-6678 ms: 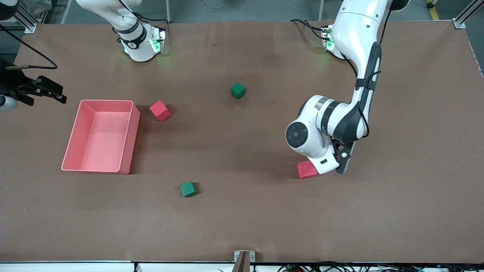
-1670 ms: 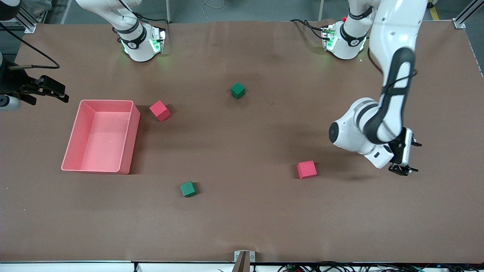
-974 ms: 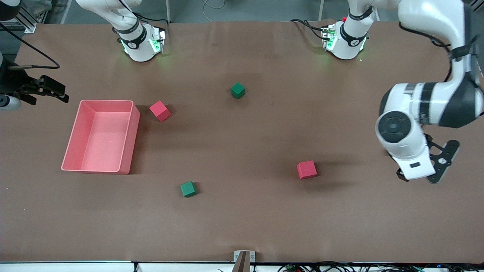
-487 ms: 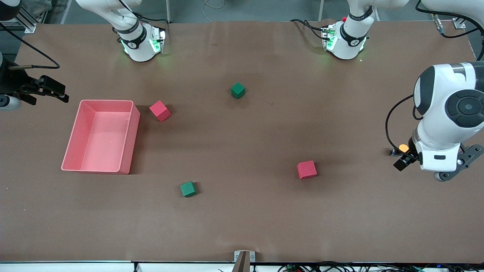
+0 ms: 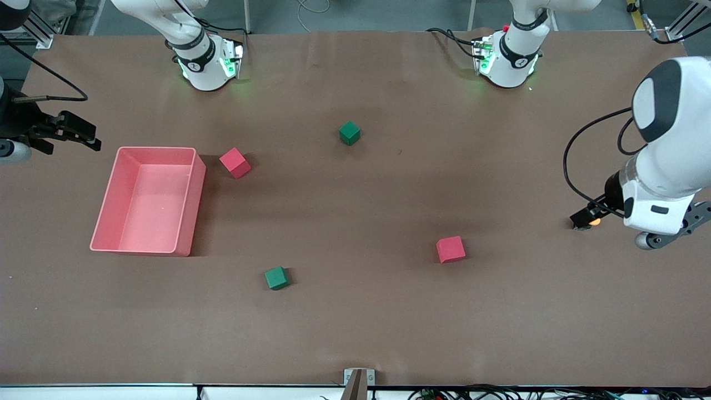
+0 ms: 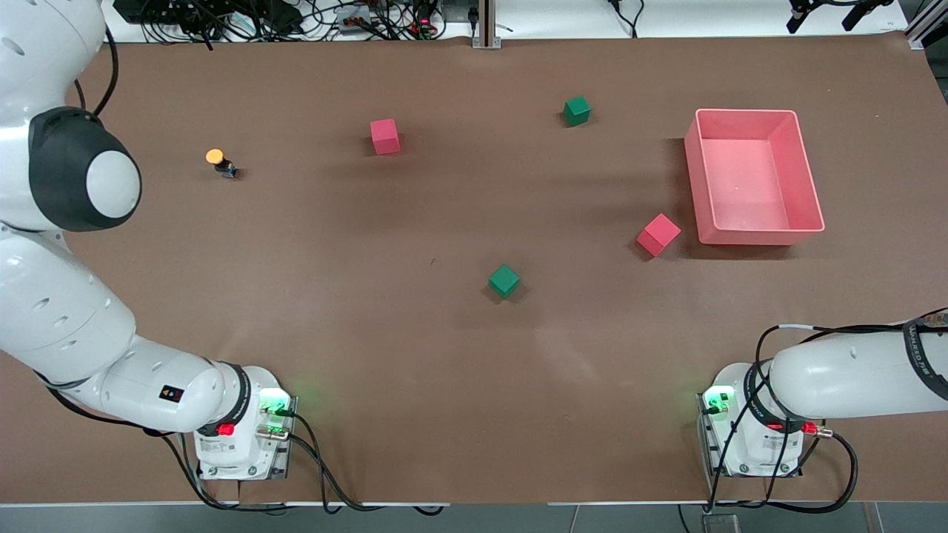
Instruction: Place and upright button with both arms
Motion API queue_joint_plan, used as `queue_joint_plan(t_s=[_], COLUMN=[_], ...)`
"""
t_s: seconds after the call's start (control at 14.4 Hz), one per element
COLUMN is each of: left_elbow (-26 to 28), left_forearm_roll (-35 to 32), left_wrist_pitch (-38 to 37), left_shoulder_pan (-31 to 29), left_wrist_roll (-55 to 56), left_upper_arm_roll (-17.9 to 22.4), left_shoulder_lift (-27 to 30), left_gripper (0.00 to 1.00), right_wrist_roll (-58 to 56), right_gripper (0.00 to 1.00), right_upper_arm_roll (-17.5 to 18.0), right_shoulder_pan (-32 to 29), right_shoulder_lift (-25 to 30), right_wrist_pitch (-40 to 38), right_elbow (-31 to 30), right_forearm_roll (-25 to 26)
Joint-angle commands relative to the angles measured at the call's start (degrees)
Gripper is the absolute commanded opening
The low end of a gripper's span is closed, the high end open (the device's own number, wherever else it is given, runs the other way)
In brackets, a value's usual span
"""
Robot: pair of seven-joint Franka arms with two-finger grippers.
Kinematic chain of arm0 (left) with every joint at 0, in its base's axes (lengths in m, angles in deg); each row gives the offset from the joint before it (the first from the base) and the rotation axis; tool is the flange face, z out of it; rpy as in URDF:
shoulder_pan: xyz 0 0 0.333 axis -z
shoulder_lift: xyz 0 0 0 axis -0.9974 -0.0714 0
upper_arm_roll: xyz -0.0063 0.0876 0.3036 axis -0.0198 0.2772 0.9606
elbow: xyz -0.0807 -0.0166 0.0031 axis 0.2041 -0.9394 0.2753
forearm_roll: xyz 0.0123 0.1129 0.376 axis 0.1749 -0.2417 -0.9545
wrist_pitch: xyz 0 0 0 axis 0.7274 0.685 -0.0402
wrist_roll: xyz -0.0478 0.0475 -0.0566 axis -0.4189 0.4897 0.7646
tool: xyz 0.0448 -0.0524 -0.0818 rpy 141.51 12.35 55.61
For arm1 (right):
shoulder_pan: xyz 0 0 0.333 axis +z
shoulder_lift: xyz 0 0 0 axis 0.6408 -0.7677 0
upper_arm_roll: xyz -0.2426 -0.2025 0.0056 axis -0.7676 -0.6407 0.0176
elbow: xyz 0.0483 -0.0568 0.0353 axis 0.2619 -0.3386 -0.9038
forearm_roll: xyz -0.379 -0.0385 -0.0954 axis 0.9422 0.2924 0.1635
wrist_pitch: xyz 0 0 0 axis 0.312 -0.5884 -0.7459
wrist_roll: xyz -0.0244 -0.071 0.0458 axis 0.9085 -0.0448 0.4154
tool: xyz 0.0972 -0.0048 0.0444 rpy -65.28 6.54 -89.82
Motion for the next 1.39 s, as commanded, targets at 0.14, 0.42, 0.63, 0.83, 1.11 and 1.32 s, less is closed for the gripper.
queue_joint_plan(t_s=[0.14, 0.42, 0.63, 0.83, 1.11, 1.32], left_elbow=[-3.3, -3.6, -3.7, -3.5, -3.3, -2.9], left_forearm_roll=[4.4, 4.0, 4.4, 4.2, 4.3, 3.9], left_wrist_pitch=[-4.5, -4.4, -4.5, -6.6, -10.1, -10.1], left_shoulder_pan=[-2.8, -2.4, -2.4, -2.3, -2.6, -6.7], left_wrist_roll=[-10.4, -18.9, -21.9, -22.2, -26.2, -27.0], left_upper_arm_roll=[-0.4, -0.4, -0.4, -0.4, -0.7, -4.8], left_shoulder_lift=[0.0, -0.1, 1.5, 2.6, 5.7, 7.2], left_gripper=[1.0, 1.0, 1.0, 1.0, 1.0, 1.0], right_wrist_roll=[-0.5, -0.5, -0.5, -0.5, -0.5, -0.5], right_gripper=[1.0, 1.0, 1.0, 1.0, 1.0, 1.0], right_upper_arm_roll=[-0.2, -0.2, -0.2, -0.2, -0.2, -0.2], right_shoulder_pan=[0.0, 0.0, 0.0, 0.0, 0.0, 0.0], right_shoulder_lift=[1.5, 1.5, 1.5, 1.4, 1.5, 1.4], right_wrist_pitch=[0.1, 0.1, 0.1, 0.1, 0.1, 0.2], right_elbow=[-1.6, -1.6, -1.6, -1.6, -1.6, -1.6], right_forearm_roll=[0.6, 0.6, 0.6, 0.6, 0.6, 0.6])
